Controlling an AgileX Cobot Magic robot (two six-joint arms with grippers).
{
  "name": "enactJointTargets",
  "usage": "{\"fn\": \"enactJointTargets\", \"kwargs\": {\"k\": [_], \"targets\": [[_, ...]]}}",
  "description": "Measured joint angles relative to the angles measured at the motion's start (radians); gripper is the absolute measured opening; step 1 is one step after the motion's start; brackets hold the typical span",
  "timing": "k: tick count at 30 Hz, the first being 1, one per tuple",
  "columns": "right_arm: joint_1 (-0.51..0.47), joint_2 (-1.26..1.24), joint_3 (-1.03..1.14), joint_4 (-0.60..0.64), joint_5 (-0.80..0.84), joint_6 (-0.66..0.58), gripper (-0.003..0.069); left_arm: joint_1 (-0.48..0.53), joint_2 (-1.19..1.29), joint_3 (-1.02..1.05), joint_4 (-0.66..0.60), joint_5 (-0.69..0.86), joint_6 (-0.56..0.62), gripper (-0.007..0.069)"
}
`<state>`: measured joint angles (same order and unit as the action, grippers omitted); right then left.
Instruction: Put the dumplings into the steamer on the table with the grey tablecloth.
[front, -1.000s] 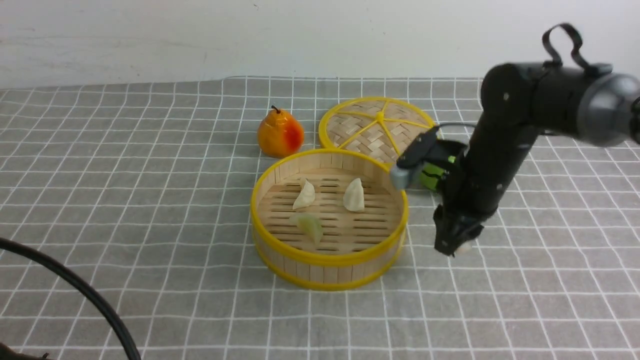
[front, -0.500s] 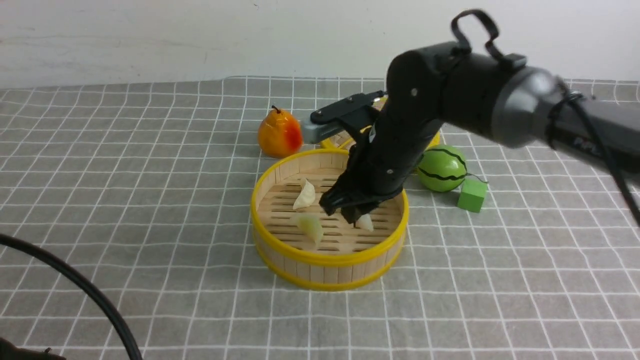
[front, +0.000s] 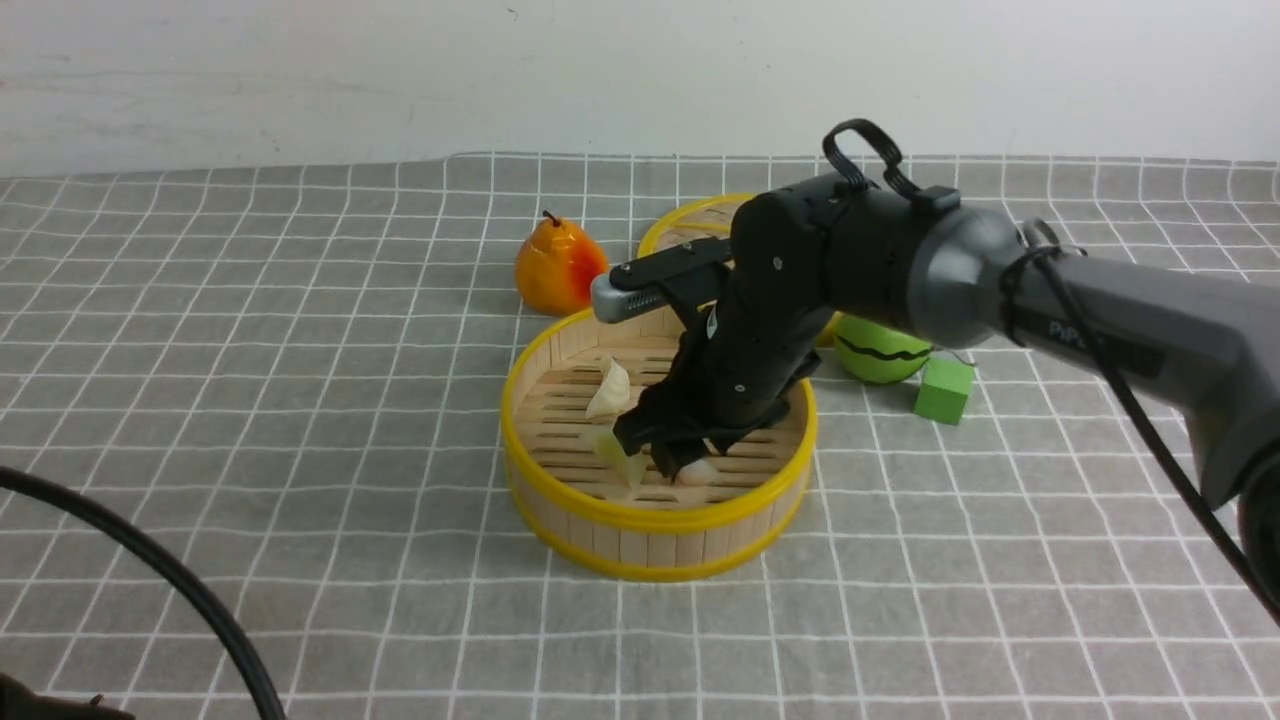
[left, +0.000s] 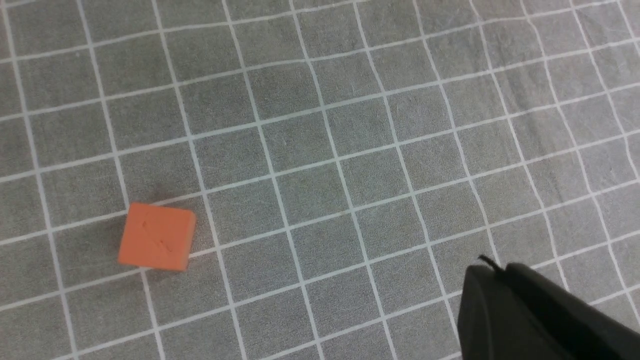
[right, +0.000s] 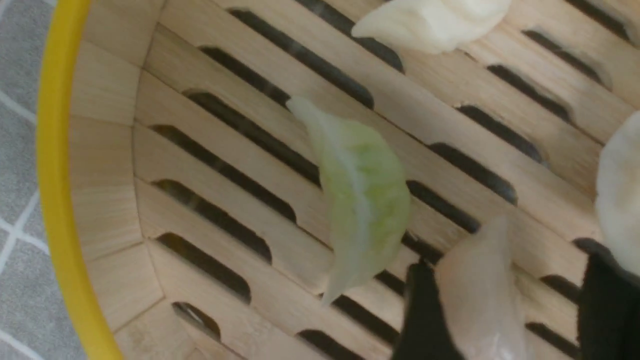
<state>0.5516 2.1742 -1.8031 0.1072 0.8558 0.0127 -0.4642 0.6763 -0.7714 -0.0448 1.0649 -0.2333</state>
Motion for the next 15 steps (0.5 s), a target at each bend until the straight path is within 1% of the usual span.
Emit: {"fn": "enactJointTargets", "kwargs": {"k": [1, 3, 5, 7, 8, 9, 10, 12, 13, 14, 15], "targets": [[0.0, -0.002, -0.008, 0.0, 0.023, 0.0, 0.0461, 0.0, 0.0, 0.0, 0.0, -0.004, 0.0, 0.0019], [0.0, -0.021, -0.027, -0.003, 0.073, 0.0, 0.0475, 0.0, 0.0, 0.0, -0.001, -0.021, 0.0, 0.002], [0.0, -0.055, -0.038, -0.004, 0.116, -0.004, 0.0463, 0.0, 0.0, 0.0, -0.002, -0.051, 0.0, 0.0022], [0.0, -0.105, -0.044, -0.006, 0.157, -0.013, 0.0416, 0.0, 0.0, 0.0, -0.002, -0.103, 0.003, 0.0025], [0.0, -0.124, -0.044, -0.006, 0.161, -0.02, 0.0409, 0.0, 0.0, 0.0, -0.002, -0.116, 0.006, 0.0025], [0.0, -0.158, -0.045, -0.004, 0.18, -0.035, 0.0365, 0.0, 0.0, 0.001, -0.003, -0.153, 0.015, 0.0028], [0.0, -0.217, -0.039, 0.012, 0.195, -0.057, 0.0293, 0.0, -0.003, 0.013, -0.007, -0.224, 0.04, 0.0029], [0.0, -0.301, -0.001, 0.048, 0.186, -0.087, 0.0185, 0.0, -0.018, 0.049, -0.025, -0.328, 0.071, 0.0031], [0.0, -0.328, 0.018, 0.06, 0.181, -0.096, 0.0165, 0.0, -0.025, 0.064, -0.034, -0.36, 0.08, 0.0031], [0.0, -0.395, 0.076, 0.088, 0.146, -0.118, 0.0088, 0.0, -0.045, 0.106, -0.059, -0.432, 0.105, 0.0034], [0.0, -0.434, 0.105, 0.099, 0.136, -0.127, 0.007, 0.0, -0.056, 0.126, -0.068, -0.469, 0.118, 0.0035]]}}
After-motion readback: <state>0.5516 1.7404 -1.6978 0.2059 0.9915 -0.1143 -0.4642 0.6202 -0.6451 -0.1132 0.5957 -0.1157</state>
